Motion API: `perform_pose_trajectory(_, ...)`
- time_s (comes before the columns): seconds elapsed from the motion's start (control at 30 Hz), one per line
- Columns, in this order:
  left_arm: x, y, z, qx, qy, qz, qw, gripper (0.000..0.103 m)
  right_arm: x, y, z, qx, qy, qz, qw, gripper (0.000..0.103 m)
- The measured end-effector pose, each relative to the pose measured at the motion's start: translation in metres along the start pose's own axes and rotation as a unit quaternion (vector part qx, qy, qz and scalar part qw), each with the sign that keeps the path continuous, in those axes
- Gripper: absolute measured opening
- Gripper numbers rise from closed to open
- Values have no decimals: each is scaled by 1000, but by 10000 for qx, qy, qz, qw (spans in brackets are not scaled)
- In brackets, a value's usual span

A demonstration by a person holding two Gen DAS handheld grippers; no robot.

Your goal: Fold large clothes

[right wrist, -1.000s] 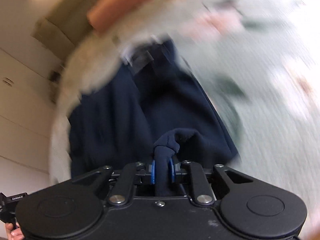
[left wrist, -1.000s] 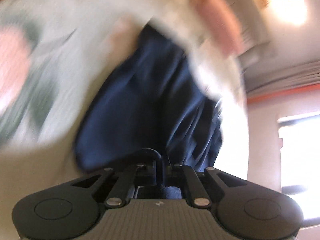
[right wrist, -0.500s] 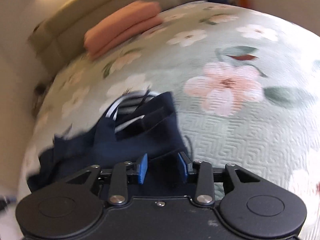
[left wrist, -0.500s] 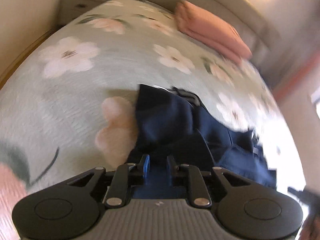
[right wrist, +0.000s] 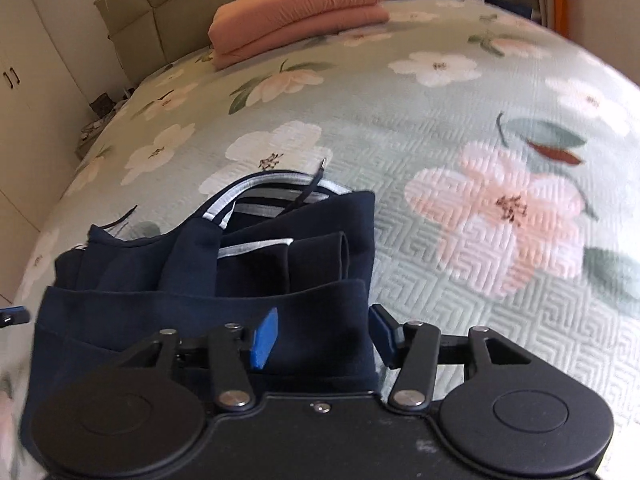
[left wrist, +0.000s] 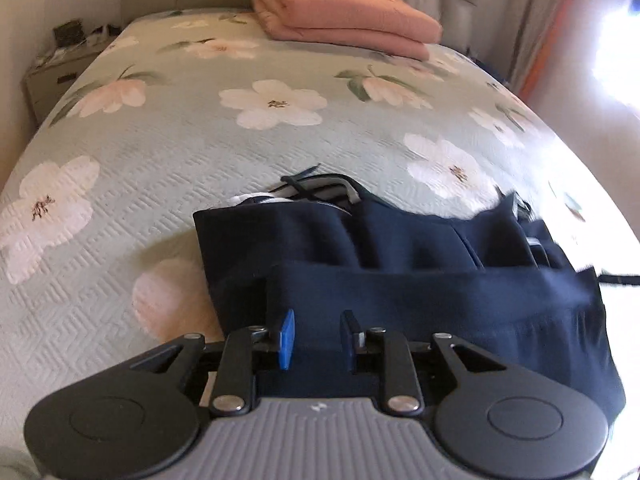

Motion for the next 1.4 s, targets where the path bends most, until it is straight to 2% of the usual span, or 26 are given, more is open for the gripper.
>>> perform_pose_trajectory(0.03, 7, -2, -3, 0, -77, -14, 10000, 27, 2, 1, 0, 22, -60, -84, 9999, 66)
perform_pose_trajectory(0.1, 17, -1, -7, 112, -81, -253, 9996, 27, 4, 1, 1, 41, -136, -187, 9997, 67)
perform_pose_trajectory(0.2, 27, -6, -12, -8, -4, -442, 9990, 27, 7, -1, 1, -39, -156, -142, 9998, 67)
perform_pose_trajectory(0.27, 27, -13, -13, -272, 64, -602, 9978, 32, 8, -1, 1, -57, -165, -159, 9997, 68)
perform_pose_trajectory(0.3, 26, -17, -11, -434, 97, -631, 9970, 40, 9, -1, 0, -78, -183, -169, 9997, 68)
perform_pose_trajectory(0.33, 25, -23, -7, -630, 99, -589, 9962, 47, 9, -1, 0, -131, -209, -193, 9995, 68)
perform_pose_trajectory(0.4, 26, -32, 0, -925, -66, -335, 9951, 47, 9, -2, 0, -293, -166, -266, 9991, 68)
perform_pose_trajectory(0.53, 33, -34, 1, -993, -135, -48, 9950, 50, 19, 2, -2, -307, -55, 75, 9995, 69)
perform_pose_trajectory(0.63, 50, -33, -4, -926, -335, 112, 9951, 60, 34, 13, -3, 48, -304, -163, 9994, 69)
perform_pose_trajectory(0.7, 57, -32, -5, -862, -386, 120, 9955, 61, 45, 15, -1, 246, -660, -520, 9962, 69)
perform_pose_trajectory(0.73, 58, -31, -4, -841, -376, 124, 9957, 60, 46, 15, 0, 345, -712, -650, 9947, 71)
perform_pose_trajectory(0.77, 57, -31, -4, -840, -354, 129, 9958, 60, 43, 14, 1, 366, -644, -639, 9952, 66)
perform_pose_trajectory(0.83, 58, -32, -2, -972, -318, 125, 9947, 58, 34, 8, 3, 249, -387, -448, 9979, 56)
perform_pose_trajectory(0.9, 58, -34, -1, -1165, -278, 143, 9927, 58, 24, 3, 7, 104, -167, -231, 9995, 51)
perform_pose_trajectory(0.93, 58, -33, -1, -1165, -273, 123, 9927, 58, 20, -1, 10, -30, -68, -136, 9999, 40)
perform_pose_trajectory(0.97, 58, -31, -1, -1088, -277, 84, 9936, 57, 17, -5, 12, -184, 4, -74, 9998, 24)
perform_pose_trajectory(1.03, 58, -24, -1, -915, -286, 39, 9954, 47, 16, -15, 13, -500, -66, 14, 9987, 11)
perform_pose_trajectory(1.1, 60, -19, -2, -898, -291, 39, 9955, 40, 12, -27, 14, -785, -2, 252, 9966, 11)
perform_pose_trajectory(1.17, 61, -17, -1, -1122, -287, -53, 9933, 31, 3, -37, 18, -1076, 231, 515, 9926, 9)
perform_pose_trajectory(1.2, 59, -14, -1, -1209, -233, -105, 9923, 17, -1, -43, 22, -1279, 385, 693, 9886, 9)
perform_pose_trajectory(1.27, 52, -5, 0, -1188, -73, -269, 9925, 13, -10, -59, 32, -1782, 681, 1102, 9754, 8)
perform_pose_trajectory(1.3, 49, 1, 1, -1105, 4, -314, 9934, 12, -12, -71, 38, -2151, 792, 1398, 9633, 8)
perform_pose_trajectory(1.37, 40, 6, 2, -1092, 154, -215, 9937, 11, -19, -89, 48, -2688, 1085, 1618, 9433, 7)
perform_pose_trajectory(1.4, 35, 5, 2, -1186, 203, -63, 9927, 11, -22, -94, 51, -2818, 1193, 1642, 9378, 6)
Point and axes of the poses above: each gripper's, at about its wrist camera, not at the fingertips, and x roughly the way its jaws point, y to its right, z to its underside, the point moved 1 cm from there along x, roughly the way its jaws point, and after that the axes turned 12 degrees about z, right-handed, at the moved point
